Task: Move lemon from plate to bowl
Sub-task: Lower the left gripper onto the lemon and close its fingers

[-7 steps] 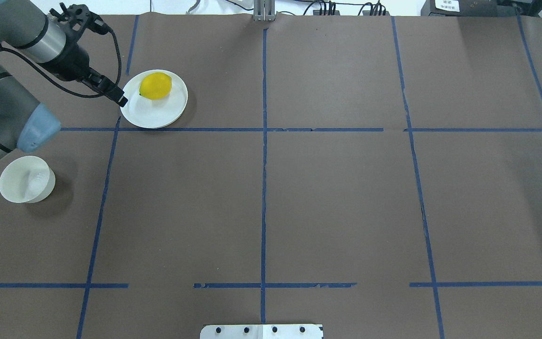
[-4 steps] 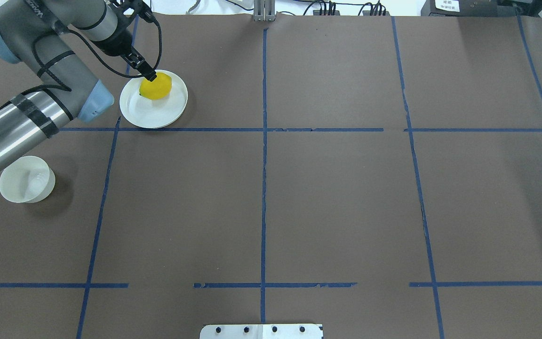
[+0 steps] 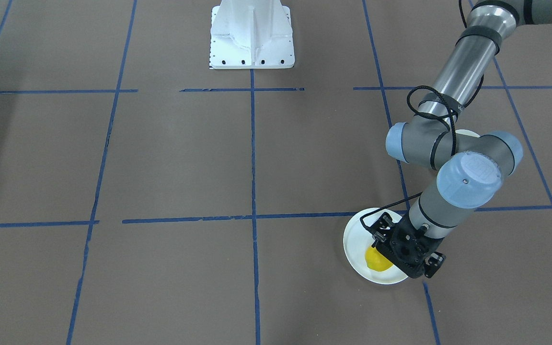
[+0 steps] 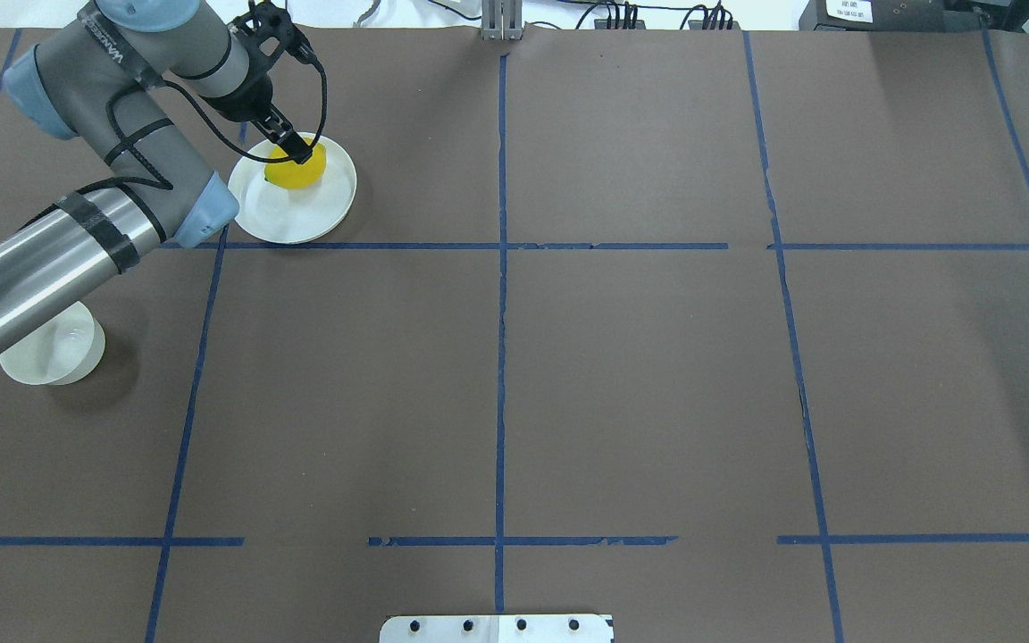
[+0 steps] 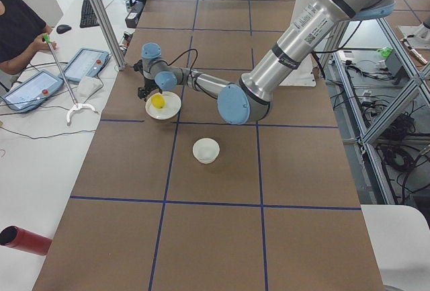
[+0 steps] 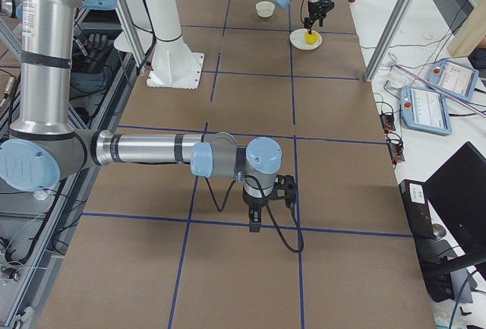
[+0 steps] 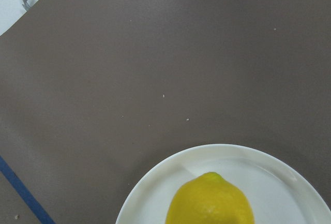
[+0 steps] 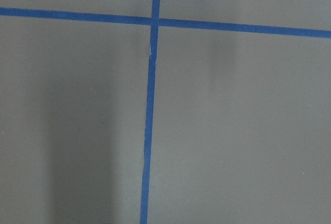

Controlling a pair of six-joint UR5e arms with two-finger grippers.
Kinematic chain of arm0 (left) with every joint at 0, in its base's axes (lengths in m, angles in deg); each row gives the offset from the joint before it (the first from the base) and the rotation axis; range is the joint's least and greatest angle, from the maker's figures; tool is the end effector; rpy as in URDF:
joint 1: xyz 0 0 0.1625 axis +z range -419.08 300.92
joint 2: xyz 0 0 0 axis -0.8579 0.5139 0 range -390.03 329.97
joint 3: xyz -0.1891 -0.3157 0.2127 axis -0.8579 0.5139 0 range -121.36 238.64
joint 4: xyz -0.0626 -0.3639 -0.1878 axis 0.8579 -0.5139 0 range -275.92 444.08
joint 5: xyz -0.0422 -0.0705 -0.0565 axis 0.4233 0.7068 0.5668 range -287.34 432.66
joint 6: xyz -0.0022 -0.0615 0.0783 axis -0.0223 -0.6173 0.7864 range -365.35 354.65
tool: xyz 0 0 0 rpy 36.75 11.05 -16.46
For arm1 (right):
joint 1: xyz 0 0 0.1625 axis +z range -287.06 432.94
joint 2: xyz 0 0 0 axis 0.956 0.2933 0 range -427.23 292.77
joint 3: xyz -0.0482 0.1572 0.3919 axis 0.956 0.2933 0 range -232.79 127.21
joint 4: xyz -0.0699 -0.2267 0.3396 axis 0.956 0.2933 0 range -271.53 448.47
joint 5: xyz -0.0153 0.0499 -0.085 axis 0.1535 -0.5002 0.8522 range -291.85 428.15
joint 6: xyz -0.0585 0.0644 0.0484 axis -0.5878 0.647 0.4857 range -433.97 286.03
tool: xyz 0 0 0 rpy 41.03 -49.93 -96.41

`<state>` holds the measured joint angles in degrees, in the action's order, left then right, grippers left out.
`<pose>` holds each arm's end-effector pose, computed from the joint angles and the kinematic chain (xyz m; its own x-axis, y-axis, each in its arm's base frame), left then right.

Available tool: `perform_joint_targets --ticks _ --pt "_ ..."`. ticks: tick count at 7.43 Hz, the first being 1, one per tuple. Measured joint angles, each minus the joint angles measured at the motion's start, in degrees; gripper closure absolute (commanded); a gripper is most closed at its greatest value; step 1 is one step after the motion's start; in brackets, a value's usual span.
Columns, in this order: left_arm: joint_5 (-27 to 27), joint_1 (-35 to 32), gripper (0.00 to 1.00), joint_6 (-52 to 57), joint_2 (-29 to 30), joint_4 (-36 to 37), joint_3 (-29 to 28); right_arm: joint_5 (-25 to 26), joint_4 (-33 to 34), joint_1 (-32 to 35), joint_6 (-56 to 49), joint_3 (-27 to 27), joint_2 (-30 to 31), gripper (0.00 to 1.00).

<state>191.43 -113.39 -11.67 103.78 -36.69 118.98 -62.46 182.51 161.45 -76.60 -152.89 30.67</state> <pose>0.4013 -0.7051 0.3647 0.5560 0.7193 -0.4166 -0.3539 0.6583 0.6643 0.0572 -0.4323 0.6471 0.7574 -0.0448 0.6514 0.0608 0.9981 -0.0021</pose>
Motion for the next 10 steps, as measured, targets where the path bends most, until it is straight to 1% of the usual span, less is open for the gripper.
perform_joint_targets --ticks 5,6,7,8,9,10 --pt "-0.04 2.3 0.01 -1.9 -1.0 -0.62 0.05 0.0 0.0 0.0 0.0 0.0 0.0 0.0" --pt "-0.08 2.48 0.02 -1.99 -1.13 -1.38 -0.07 0.0 0.0 0.0 0.0 0.0 0.0 0.0" --pt "-0.14 2.74 0.06 -2.0 -1.26 -1.87 -0.27 0.0 0.0 0.0 0.0 0.0 0.0 0.0" --pt "-0.22 2.98 0.06 -1.97 -1.29 -2.26 -0.63 0.0 0.0 0.0 0.0 0.0 0.0 0.0" --pt "-0.28 3.13 0.13 -1.97 -1.29 -2.82 -1.12 0.0 0.0 0.0 0.0 0.0 0.0 0.0" --pt "-0.33 3.24 0.26 -2.0 -1.29 -3.33 -1.53 0.0 0.0 0.0 0.0 0.0 0.0 0.0"
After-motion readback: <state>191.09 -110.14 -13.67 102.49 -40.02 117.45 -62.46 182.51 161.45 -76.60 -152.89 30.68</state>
